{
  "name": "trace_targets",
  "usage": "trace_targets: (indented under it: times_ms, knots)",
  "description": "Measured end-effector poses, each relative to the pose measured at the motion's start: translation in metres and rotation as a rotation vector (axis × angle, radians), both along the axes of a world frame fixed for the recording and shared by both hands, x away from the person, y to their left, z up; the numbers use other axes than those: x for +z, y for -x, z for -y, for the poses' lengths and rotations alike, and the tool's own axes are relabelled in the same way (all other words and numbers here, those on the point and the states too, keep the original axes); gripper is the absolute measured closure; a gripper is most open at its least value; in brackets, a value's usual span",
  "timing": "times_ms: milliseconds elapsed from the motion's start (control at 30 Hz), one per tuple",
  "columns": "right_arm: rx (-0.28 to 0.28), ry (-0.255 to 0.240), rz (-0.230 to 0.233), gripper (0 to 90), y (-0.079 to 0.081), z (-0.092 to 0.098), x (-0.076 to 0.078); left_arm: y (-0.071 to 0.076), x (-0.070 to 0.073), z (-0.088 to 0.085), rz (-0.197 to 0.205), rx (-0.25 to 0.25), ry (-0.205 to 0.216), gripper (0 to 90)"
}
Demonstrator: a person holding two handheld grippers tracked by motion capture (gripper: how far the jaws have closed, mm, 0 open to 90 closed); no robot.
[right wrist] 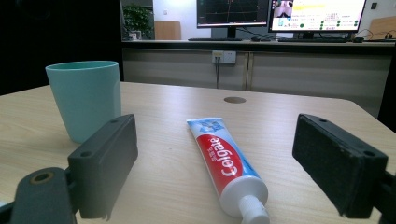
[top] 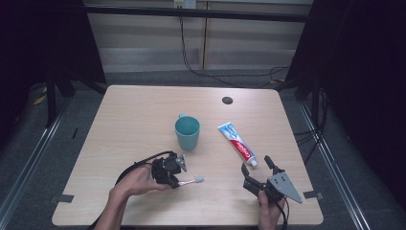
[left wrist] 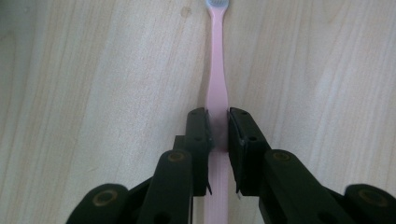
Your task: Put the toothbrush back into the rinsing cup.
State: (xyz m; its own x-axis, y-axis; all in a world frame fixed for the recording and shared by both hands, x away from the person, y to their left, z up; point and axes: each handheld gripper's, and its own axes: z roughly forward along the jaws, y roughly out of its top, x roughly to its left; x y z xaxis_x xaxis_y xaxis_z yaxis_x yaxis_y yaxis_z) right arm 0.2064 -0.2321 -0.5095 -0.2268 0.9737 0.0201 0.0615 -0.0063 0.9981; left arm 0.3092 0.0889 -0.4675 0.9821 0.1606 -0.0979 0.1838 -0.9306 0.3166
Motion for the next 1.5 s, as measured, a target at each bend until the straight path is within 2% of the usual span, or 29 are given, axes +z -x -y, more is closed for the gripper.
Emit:
trace_targets:
  times_ms: [167, 200, 267, 300, 367, 633, 667, 767, 833, 867, 933, 1033, 1200, 1267, 1300, 1333, 1400, 1433, 1467, 1500]
  knots:
    - [0.001, 0.002, 0.0, 13.3, 0.0, 0.0, 0.0, 0.001, 0.001, -0.002, -0.007, 0.008, 0.028, 78.9]
    - [-0.001, 0.0, 0.0, 13.4, 0.0, 0.0, 0.0, 0.001, 0.004, -0.002, -0.006, 0.002, 0.046, 78.8]
    - [-0.001, 0.0, 0.001, 13.4, 0.0, 0.0, 0.0, 0.002, 0.006, -0.004, -0.003, 0.02, 0.071, 78.8]
    - [-0.001, 0.0, 0.001, 13.4, 0.0, 0.0, 0.0, 0.002, 0.006, -0.004, -0.003, 0.02, 0.071, 78.9]
    - [0.0, 0.001, -0.001, 13.3, 0.0, 0.0, 0.0, 0.003, 0.012, -0.006, -0.004, 0.034, 0.115, 78.8]
    - [-0.001, 0.0, -0.001, 13.3, 0.0, 0.0, 0.0, 0.003, 0.016, -0.013, 0.005, 0.067, 0.171, 78.8]
    - [-0.001, -0.001, 0.0, 13.4, 0.0, 0.0, 0.0, 0.004, 0.018, -0.016, 0.022, 0.086, 0.203, 78.9]
    - [-0.001, 0.002, -0.002, 13.3, 0.0, 0.0, 0.0, 0.005, 0.021, -0.019, 0.014, 0.106, 0.248, 78.8]
    - [0.001, 0.006, 0.0, 13.4, 0.0, -0.001, 0.0, 0.004, 0.023, -0.021, 0.022, 0.111, 0.26, 78.8]
    - [0.001, 0.005, 0.001, 13.4, 0.0, 0.0, 0.0, 0.003, 0.026, -0.025, 0.011, 0.118, 0.302, 78.8]
    - [-0.001, 0.001, 0.0, 13.4, 0.0, 0.0, 0.0, 0.003, 0.029, -0.028, 0.029, 0.128, 0.326, 78.8]
    - [-0.002, 0.003, -0.002, 13.4, 0.0, 0.0, 0.0, 0.003, 0.033, -0.031, 0.04, 0.136, 0.342, 78.8]
    - [-0.002, 0.002, -0.001, 13.3, 0.0, 0.0, 0.0, 0.009, 0.044, -0.039, 0.065, 0.171, 0.419, 78.8]
    - [-0.001, 0.002, -0.001, 13.4, 0.0, 0.0, 0.0, 0.01, 0.048, -0.042, 0.071, 0.165, 0.447, 78.8]
    - [-0.001, 0.002, -0.001, 13.4, 0.0, 0.0, 0.0, 0.01, 0.048, -0.042, 0.071, 0.165, 0.447, 78.8]
    - [-0.001, 0.001, 0.0, 13.4, 0.0, 0.0, 0.0, 0.011, 0.051, -0.043, 0.093, 0.174, 0.455, 78.8]
    - [-0.003, 0.003, -0.001, 13.3, 0.0, 0.0, 0.0, 0.012, 0.054, -0.046, 0.1, 0.18, 0.483, 78.8]
    - [-0.003, 0.003, -0.001, 13.3, 0.0, 0.0, 0.0, 0.012, 0.054, -0.046, 0.1, 0.18, 0.483, 78.8]
    - [-0.004, 0.002, 0.0, 13.4, 0.0, 0.0, 0.0, 0.012, 0.055, -0.049, 0.121, 0.193, 0.509, 78.8]
    - [-0.004, 0.002, 0.0, 13.4, 0.0, 0.0, 0.0, 0.012, 0.055, -0.049, 0.121, 0.193, 0.509, 78.8]
